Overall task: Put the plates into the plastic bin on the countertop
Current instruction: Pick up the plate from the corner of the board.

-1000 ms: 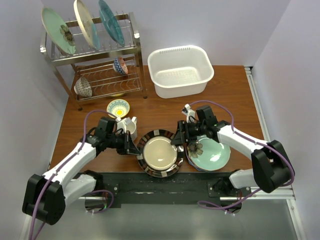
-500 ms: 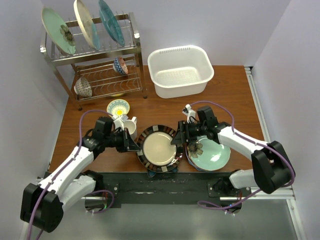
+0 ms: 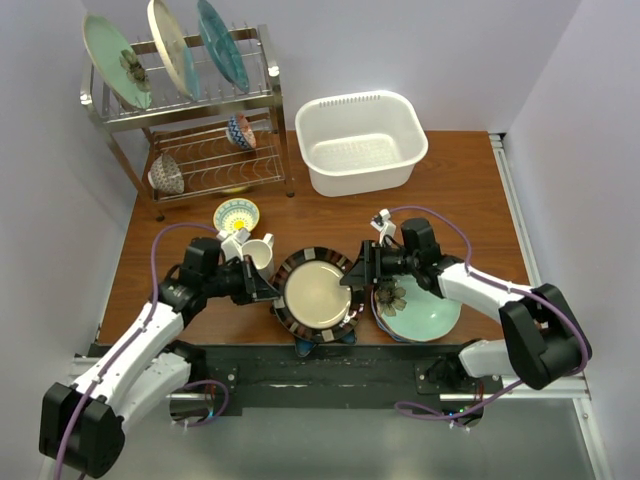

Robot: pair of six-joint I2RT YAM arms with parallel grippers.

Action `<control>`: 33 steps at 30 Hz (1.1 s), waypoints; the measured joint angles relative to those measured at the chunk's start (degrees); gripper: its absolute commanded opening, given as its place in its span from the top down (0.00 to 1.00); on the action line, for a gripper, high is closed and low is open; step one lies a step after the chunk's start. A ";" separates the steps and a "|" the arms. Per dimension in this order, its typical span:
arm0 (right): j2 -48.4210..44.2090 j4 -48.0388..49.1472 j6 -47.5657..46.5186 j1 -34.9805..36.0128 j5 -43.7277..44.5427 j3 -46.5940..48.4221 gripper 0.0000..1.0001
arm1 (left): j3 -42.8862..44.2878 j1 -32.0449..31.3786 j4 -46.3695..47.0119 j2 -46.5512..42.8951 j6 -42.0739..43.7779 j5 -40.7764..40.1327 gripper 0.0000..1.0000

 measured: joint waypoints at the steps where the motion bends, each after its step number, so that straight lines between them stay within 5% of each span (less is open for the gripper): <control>1: 0.00 0.39 0.17 0.00 0.00 -0.13 0.33 | -0.02 0.00 0.52 -0.37 -0.15 -0.02 1.00; 33: -4.50 0.48 1.66 -0.07 -5.03 -0.35 0.31 | -0.02 0.44 8.96 -8.72 -4.92 -0.22 1.00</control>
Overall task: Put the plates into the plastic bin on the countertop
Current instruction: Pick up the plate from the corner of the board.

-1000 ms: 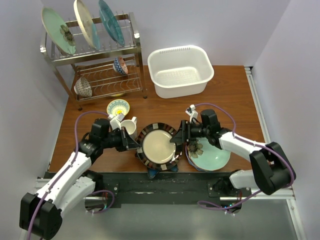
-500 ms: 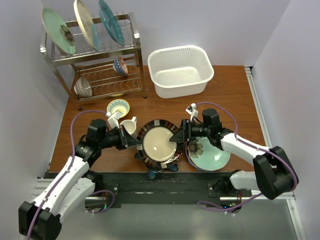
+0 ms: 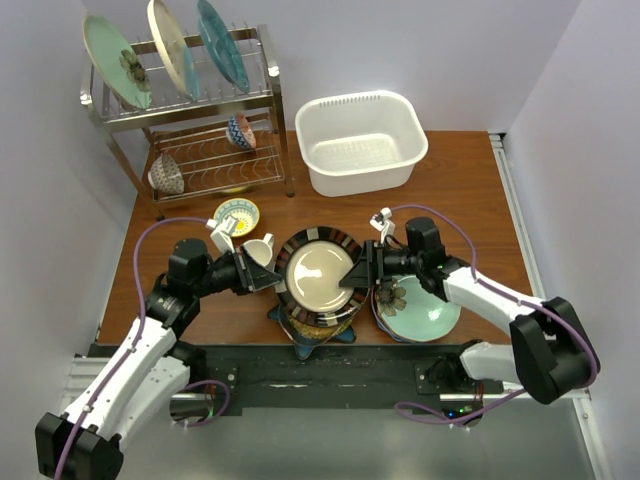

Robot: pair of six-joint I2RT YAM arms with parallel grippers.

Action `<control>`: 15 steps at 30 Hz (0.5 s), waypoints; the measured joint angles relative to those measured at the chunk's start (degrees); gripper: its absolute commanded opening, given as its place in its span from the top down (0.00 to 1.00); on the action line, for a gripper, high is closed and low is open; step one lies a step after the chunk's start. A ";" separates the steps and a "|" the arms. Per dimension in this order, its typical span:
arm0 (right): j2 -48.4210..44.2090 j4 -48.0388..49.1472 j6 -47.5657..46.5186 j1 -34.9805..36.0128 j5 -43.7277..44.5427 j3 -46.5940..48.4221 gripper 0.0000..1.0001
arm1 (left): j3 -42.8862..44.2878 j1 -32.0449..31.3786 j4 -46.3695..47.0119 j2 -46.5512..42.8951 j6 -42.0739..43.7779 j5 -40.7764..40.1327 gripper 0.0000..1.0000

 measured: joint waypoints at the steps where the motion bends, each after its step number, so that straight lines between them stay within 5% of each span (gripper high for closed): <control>1: -0.28 -0.48 -0.07 -0.35 -0.02 0.00 0.31 | 0.00 0.00 0.00 0.00 -0.09 -0.02 1.00; 15: -2.01 -10.27 -5.42 -3.43 2.60 2.95 0.27 | -1.46 0.15 6.34 0.59 -2.71 0.68 1.00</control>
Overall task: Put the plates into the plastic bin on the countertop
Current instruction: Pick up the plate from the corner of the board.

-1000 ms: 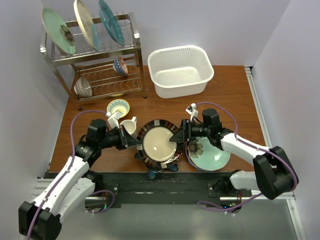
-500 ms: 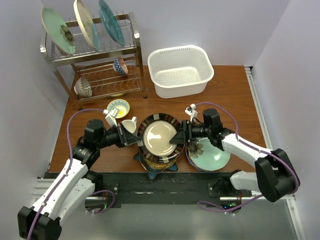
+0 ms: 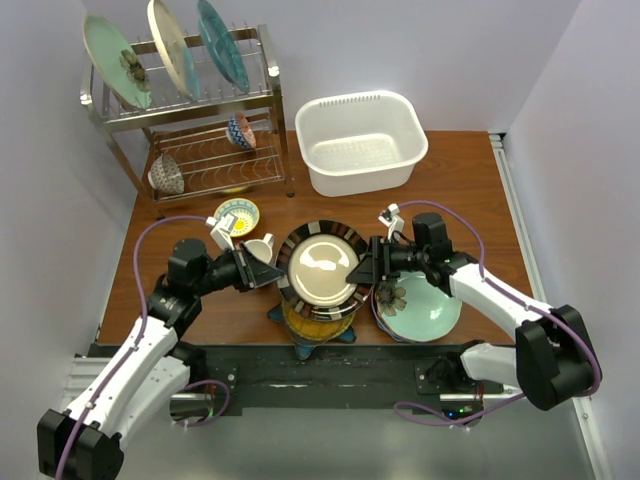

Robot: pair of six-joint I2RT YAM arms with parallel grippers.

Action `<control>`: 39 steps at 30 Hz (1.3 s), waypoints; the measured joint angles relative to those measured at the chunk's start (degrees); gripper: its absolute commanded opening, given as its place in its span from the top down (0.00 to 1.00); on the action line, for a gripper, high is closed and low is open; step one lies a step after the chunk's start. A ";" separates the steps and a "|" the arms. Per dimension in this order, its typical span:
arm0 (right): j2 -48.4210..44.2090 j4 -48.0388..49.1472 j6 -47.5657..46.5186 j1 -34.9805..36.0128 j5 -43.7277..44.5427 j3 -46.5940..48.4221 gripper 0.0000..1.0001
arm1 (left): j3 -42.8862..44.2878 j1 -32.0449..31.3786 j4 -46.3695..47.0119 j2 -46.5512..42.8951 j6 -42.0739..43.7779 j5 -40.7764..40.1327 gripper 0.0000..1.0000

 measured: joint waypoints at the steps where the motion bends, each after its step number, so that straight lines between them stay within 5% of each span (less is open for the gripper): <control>1: -0.13 -0.13 -0.02 -0.02 -0.02 0.00 0.28 | -0.15 0.04 0.59 0.13 -0.07 0.15 1.00; 9: -1.49 3.26 1.77 -0.63 -1.53 -0.07 0.32 | -1.22 0.11 3.41 1.07 -1.07 0.55 1.00; 14: -1.75 6.12 3.48 -0.74 -3.15 -0.61 0.45 | -1.38 0.11 3.58 1.31 -1.27 0.57 1.00; 20: -1.38 9.46 5.42 -1.01 -5.22 -1.51 0.69 | -1.64 0.15 4.96 1.42 -1.40 1.14 1.00; 24: 0.09 10.84 6.58 -1.90 -7.13 -1.57 1.00 | -1.95 0.55 5.53 1.49 -1.22 1.25 1.00; 34: 0.33 10.80 7.15 -2.47 -9.09 -1.57 1.00 | -2.25 1.01 5.05 2.05 -0.61 0.37 1.00; 39: 0.33 10.43 6.82 -2.25 -9.03 -1.57 1.00 | -1.49 0.94 2.97 2.16 0.85 -0.26 0.81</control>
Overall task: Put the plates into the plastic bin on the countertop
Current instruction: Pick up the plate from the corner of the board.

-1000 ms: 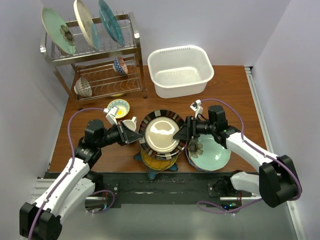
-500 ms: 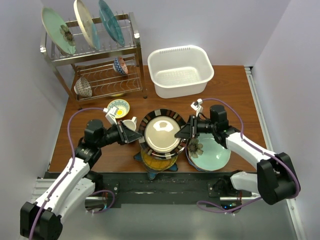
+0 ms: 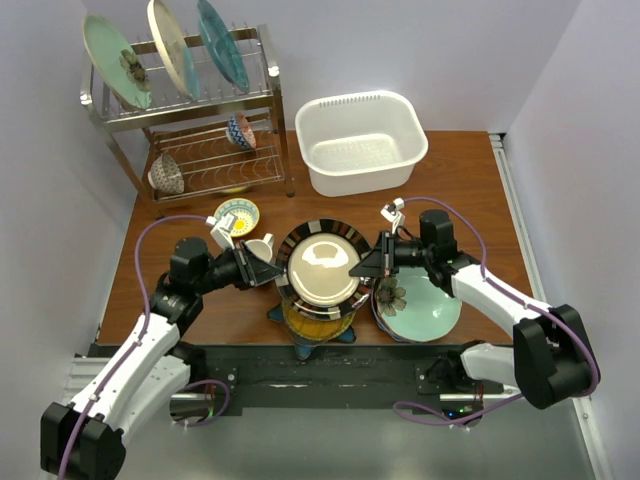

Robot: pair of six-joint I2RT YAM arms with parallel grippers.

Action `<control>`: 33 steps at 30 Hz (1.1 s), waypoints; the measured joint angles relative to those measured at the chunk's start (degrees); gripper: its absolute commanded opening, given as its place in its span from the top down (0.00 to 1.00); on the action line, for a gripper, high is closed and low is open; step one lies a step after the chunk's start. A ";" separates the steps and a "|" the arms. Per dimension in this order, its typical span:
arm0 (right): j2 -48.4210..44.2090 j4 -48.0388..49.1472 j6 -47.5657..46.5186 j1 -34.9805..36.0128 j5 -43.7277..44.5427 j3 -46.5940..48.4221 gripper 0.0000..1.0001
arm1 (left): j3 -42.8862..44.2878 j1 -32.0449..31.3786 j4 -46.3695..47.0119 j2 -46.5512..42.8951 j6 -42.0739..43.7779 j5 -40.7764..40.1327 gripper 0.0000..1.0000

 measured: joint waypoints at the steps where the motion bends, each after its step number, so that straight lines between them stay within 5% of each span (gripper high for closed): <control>1: 0.00 0.00 0.02 0.04 0.00 0.00 1.00 | 0.48 -0.04 -0.79 0.00 0.42 -0.17 0.70; 3: -0.07 0.11 -0.07 0.26 0.02 0.02 1.00 | 1.68 -0.13 -2.25 0.00 1.22 -0.76 0.61; 7: -0.20 -0.46 -0.66 0.70 0.50 0.13 1.00 | 4.20 -0.44 -4.50 -0.28 3.23 -1.66 0.25; 10: -0.20 -1.77 -1.38 0.94 1.40 0.13 1.00 | 6.36 -0.42 -5.68 -0.85 4.85 -3.02 0.12; 19: -0.22 -4.39 -2.12 0.92 3.06 0.13 1.00 | 13.86 -0.42 -12.55 -1.05 11.30 -8.66 0.02; 33: -0.55 -8.44 -4.13 0.98 5.86 0.37 1.00 | 20.26 -0.44 -25.22 1.62 17.53 -21.75 0.00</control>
